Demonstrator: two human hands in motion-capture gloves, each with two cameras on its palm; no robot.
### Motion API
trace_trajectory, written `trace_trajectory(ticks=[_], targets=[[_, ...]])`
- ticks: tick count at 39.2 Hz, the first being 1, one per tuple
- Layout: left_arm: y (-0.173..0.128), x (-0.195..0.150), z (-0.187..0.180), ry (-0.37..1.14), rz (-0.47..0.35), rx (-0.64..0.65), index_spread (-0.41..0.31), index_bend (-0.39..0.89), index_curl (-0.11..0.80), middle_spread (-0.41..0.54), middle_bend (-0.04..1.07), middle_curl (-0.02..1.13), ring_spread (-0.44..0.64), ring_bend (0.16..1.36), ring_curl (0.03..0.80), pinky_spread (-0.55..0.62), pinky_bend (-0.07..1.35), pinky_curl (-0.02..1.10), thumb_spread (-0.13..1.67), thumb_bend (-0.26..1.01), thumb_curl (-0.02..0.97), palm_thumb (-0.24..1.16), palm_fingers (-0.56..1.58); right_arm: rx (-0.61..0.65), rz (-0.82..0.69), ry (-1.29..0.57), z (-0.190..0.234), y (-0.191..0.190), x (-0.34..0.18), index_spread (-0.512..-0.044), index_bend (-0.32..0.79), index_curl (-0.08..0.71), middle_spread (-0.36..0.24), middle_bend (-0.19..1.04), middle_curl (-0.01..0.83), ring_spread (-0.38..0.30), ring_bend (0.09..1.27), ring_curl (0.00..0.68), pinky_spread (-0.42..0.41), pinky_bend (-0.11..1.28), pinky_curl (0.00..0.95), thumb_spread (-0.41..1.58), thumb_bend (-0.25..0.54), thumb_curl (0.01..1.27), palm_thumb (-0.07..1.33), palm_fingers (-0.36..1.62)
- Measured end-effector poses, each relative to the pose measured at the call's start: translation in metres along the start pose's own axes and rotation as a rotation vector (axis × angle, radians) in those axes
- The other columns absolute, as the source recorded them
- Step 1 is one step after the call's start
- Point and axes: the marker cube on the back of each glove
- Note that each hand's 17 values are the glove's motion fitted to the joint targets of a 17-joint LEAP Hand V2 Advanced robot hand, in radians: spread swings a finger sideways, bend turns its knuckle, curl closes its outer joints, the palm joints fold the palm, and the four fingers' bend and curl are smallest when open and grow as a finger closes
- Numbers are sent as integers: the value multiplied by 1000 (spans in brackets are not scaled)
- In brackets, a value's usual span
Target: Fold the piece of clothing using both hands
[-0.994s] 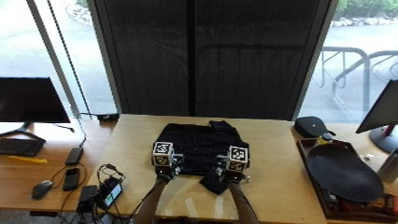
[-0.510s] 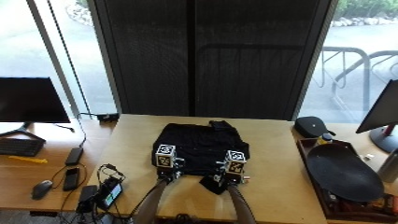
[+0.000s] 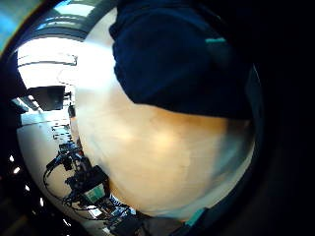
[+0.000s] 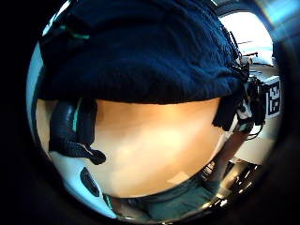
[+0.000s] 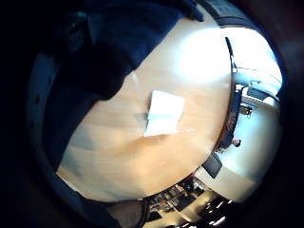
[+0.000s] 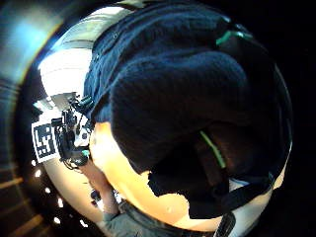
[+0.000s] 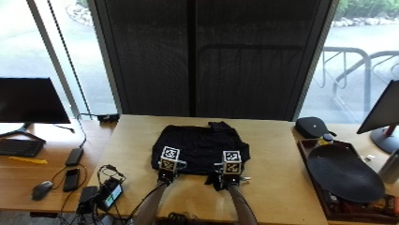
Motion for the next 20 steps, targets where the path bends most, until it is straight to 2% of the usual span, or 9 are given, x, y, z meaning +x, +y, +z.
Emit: trace_trajectory(ticks=[3, 6, 8, 10, 13, 14, 15, 17, 20], targets=[[-8, -1, -4, -37, -10, 120, -165, 188, 383, -131, 228, 410, -52, 559, 323, 204, 226, 281, 1299, 64, 326, 567, 731, 130, -4, 56, -4, -3, -3, -375, 262, 332, -103, 184, 313, -26, 431, 290, 143, 451, 286, 1208, 25, 331, 616, 542], [-21, -4, -9, -59, 1, 258, -203, 207, 398, -185, 254, 414, -144, 562, 321, 139, 193, 275, 1280, 76, 339, 620, 915, 279, -16, 138, -11, -9, -4, -364, 279, 340, -151, 213, 328, -100, 467, 297, 79, 425, 276, 1228, 59, 341, 696, 810], [-20, -8, -10, -65, -4, 263, -219, 204, 406, -207, 264, 423, -181, 552, 329, 110, 177, 278, 1268, 77, 346, 644, 956, 333, -17, 178, -15, -11, -2, -355, 266, 350, -165, 205, 335, -138, 485, 314, 31, 440, 290, 1235, 69, 344, 728, 925], [-10, -10, -9, -58, -17, 189, -233, 202, 413, -228, 283, 437, -216, 546, 336, 85, 157, 275, 1252, 78, 353, 670, 997, 355, -20, 185, -20, -11, -1, -350, 240, 356, -174, 189, 338, -165, 503, 324, -20, 449, 296, 1237, 74, 345, 753, 1019], [0, -17, -12, -61, -32, 126, -252, 189, 421, -260, 338, 457, -259, 533, 342, 50, 129, 265, 1203, 69, 366, 701, 1068, 322, -33, 144, -27, -6, 0, -340, 215, 372, -190, 202, 355, -203, 502, 343, -87, 452, 317, 1241, 70, 342, 771, 1126], [1, -16, -15, -41, -20, 121, -256, 183, 423, -271, 367, 469, -276, 538, 348, 35, 116, 261, 1190, 67, 369, 712, 1092, 284, -38, 122, -29, -2, 1, -334, 171, 368, -199, 253, 374, -228, 523, 356, -124, 456, 325, 1239, 74, 343, 786, 1212], [4, -14, -18, -10, -1, 117, -260, 196, 428, -266, 310, 454, -273, 529, 349, 34, 140, 266, 1200, 63, 367, 710, 1032, 240, -48, 96, -32, 2, 1, -338, 209, 384, -192, 186, 356, -215, 492, 350, -102, 444, 327, 1242, 67, 340, 781, 1081], [9, -10, -26, 53, 44, 102, -268, 173, 427, -289, 387, 486, -300, 543, 361, 10, 122, 260, 1161, 51, 375, 725, 1114, 167, -82, 37, -40, 10, 3, -328, 119, 366, -210, 286, 392, -253, 540, 374, -190, 476, 345, 1232, 71, 343, 809, 1280], [18, -10, -37, 101, 103, 68, -275, 159, 425, -306, 404, 493, -322, 573, 375, -22, 136, 258, 1135, 36, 381, 739, 1145, 116, -141, -33, -57, 14, 6, -320, 114, 358, -215, 317, 409, -269, 577, 389, -238, 485, 351, 1210, 74, 348, 847, 1316]])
